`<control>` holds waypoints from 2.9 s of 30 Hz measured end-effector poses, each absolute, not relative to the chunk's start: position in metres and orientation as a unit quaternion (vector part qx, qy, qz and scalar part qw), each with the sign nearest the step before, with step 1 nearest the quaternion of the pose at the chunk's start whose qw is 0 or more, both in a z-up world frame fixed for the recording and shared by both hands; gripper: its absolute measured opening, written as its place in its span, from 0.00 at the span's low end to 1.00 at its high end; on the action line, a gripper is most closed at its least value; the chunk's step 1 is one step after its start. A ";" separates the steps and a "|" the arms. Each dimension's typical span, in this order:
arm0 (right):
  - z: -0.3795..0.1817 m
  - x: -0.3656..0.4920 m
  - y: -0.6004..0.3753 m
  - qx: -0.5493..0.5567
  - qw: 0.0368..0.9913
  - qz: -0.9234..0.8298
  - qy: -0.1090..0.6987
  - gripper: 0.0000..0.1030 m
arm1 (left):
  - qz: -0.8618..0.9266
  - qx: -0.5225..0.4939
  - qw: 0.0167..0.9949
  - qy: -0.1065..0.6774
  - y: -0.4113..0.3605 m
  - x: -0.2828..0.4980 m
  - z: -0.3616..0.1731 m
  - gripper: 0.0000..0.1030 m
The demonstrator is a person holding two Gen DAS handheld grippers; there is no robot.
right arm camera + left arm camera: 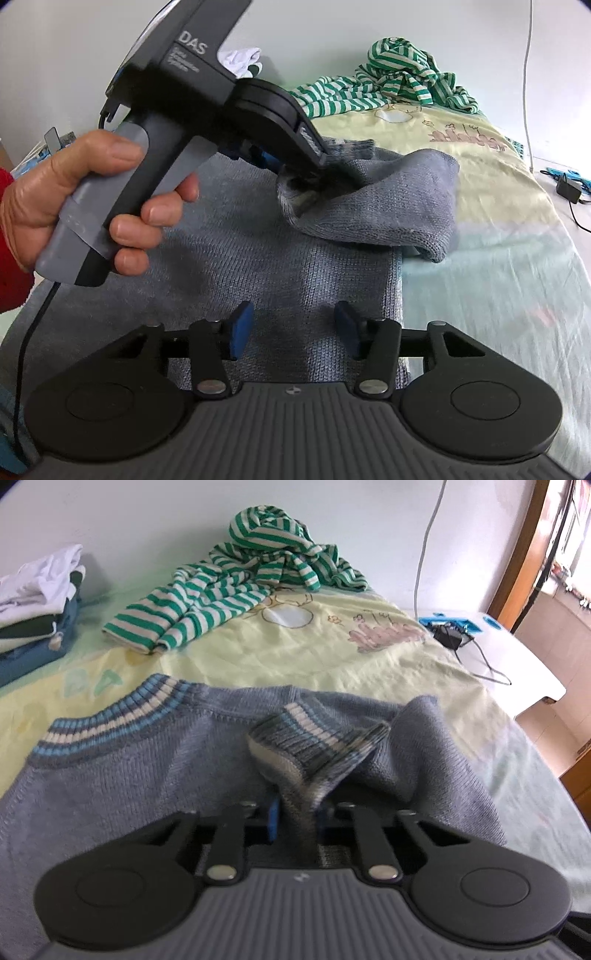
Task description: Fold clothes
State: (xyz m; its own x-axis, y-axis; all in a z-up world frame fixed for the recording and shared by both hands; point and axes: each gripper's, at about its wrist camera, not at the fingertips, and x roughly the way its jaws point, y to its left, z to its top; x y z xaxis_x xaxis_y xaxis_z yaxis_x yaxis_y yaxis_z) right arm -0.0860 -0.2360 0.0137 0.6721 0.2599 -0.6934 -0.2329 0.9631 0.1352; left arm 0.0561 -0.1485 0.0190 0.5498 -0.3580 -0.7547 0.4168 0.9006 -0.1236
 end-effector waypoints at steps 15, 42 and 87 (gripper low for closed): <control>0.021 -0.079 -0.259 0.070 0.920 0.092 0.375 0.40 | -0.187 0.019 0.924 0.333 -0.120 0.044 0.088 0.05; 0.032 -0.077 -0.234 -0.070 0.919 0.118 0.369 0.40 | -0.046 0.006 0.945 0.324 0.035 0.040 0.101 0.05; 0.046 -0.170 -0.181 -0.044 0.846 0.209 0.488 0.08 | -0.032 0.021 0.950 0.311 0.069 0.058 0.129 0.05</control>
